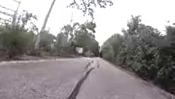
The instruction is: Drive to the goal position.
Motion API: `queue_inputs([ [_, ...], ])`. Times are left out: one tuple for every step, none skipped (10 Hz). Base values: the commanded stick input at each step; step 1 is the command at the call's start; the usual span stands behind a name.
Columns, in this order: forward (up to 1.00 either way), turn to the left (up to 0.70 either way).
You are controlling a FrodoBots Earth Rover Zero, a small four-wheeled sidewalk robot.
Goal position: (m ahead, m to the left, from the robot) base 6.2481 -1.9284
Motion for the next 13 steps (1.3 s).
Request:
queue_inputs([
  [0.50,0.00],
  [0.50,0.00],
  [0.50,0.00],
  [0.50,0.00],
  [0.50,0.00],
  [0.50,0.00],
  [0.50,0.00],
  [0.50,0.00],
  [0.50,0.00],
  [0.50,0.00],
  [0.50,0.00],
  [0.50,0.00],
  [0.50,0.00],
])
